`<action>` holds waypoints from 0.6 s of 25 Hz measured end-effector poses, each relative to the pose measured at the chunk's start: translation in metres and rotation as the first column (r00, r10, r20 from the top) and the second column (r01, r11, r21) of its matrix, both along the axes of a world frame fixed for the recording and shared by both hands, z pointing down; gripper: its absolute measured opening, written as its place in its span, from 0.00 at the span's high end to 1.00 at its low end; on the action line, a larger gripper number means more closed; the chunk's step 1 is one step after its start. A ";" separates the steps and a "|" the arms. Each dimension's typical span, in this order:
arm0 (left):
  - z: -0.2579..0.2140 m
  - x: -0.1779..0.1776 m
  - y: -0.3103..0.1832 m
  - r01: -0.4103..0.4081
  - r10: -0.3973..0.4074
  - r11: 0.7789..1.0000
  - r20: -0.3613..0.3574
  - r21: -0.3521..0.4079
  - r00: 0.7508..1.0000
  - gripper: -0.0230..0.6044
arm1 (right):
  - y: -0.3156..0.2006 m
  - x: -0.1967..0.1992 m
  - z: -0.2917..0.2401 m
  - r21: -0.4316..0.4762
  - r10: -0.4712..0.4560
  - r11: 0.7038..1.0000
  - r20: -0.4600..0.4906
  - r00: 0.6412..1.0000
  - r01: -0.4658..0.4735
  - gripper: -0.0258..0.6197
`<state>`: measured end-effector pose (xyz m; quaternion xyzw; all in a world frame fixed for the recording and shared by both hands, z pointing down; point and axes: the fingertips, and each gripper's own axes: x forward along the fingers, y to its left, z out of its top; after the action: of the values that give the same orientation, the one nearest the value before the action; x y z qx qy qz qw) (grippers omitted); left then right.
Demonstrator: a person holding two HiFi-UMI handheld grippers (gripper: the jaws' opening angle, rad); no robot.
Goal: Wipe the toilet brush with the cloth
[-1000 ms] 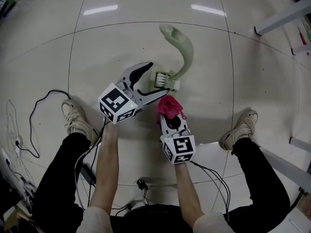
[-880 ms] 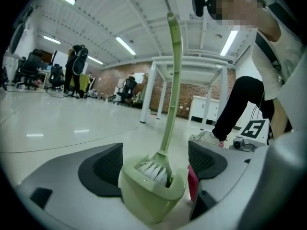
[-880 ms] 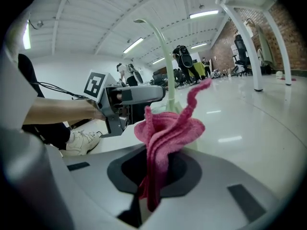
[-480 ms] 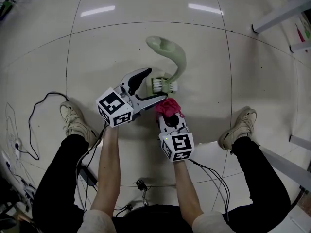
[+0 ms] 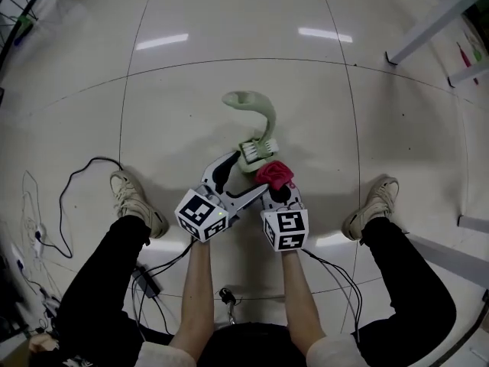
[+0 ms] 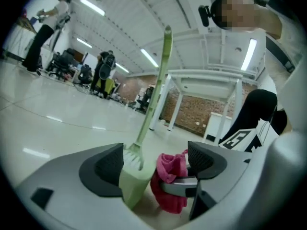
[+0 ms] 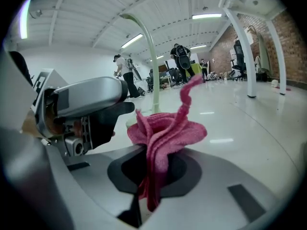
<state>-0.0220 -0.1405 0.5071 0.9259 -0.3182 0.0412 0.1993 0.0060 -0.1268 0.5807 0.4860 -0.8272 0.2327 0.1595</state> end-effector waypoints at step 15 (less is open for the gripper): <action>0.022 -0.019 -0.035 -0.044 0.046 0.998 0.035 -0.051 0.998 0.32 | -0.012 0.004 0.004 -0.022 0.010 1.000 0.063 0.998 -0.009 0.91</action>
<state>-0.0410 -0.1753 0.5292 0.9267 -0.2997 0.0701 0.2156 0.0105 -0.1386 0.5846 0.4805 -0.8269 0.2578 0.1377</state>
